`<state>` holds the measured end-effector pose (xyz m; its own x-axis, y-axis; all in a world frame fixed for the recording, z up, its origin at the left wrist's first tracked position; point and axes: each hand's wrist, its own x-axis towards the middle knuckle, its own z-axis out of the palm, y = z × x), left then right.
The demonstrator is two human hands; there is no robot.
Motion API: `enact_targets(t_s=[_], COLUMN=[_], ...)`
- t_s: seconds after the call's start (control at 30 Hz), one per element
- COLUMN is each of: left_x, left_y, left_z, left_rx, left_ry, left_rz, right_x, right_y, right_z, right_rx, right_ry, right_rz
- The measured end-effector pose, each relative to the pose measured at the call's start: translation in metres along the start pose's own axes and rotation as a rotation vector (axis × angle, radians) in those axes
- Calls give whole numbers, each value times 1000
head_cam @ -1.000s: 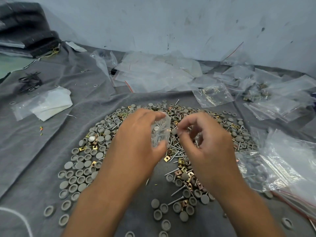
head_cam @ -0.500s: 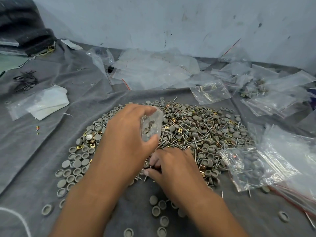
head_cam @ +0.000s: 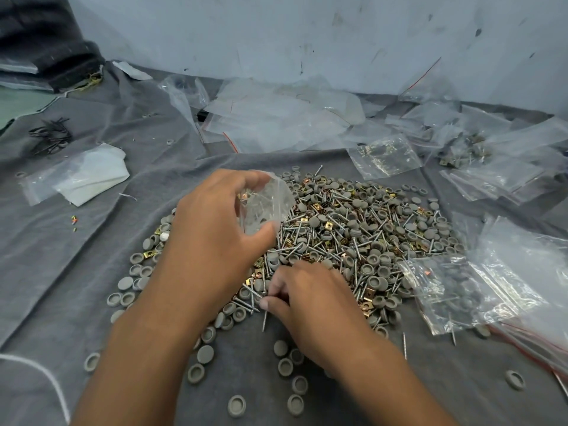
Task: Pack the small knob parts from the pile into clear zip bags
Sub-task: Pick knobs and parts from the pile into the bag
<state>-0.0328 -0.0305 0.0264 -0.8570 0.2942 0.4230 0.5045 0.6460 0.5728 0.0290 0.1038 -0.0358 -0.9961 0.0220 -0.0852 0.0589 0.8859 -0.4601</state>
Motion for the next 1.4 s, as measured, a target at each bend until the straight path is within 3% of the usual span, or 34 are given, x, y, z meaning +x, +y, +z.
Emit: enact_targets(t_s=[0.17, 0.47, 0.7, 0.87, 1.4], left_x=[1, 1, 0, 0, -1], left_y=[-1, -2, -2, -3, -2], left_z=[-2, 0, 5, 6, 10], left_rx=[-5, -22, -16, 0, 1], left_ry=[3, 18, 19, -4, -54], left_rz=[-16, 3, 22, 31, -4], right_x=[-1, 3, 5, 4, 8], right_y=[-2, -3, -13, -10, -10], right_z=[0, 3, 9, 6, 12], right_rx=[2, 219, 70, -18, -71], right_ry=[-11, 40, 45, -42, 65], right_rz=[0, -34, -5, -7, -108])
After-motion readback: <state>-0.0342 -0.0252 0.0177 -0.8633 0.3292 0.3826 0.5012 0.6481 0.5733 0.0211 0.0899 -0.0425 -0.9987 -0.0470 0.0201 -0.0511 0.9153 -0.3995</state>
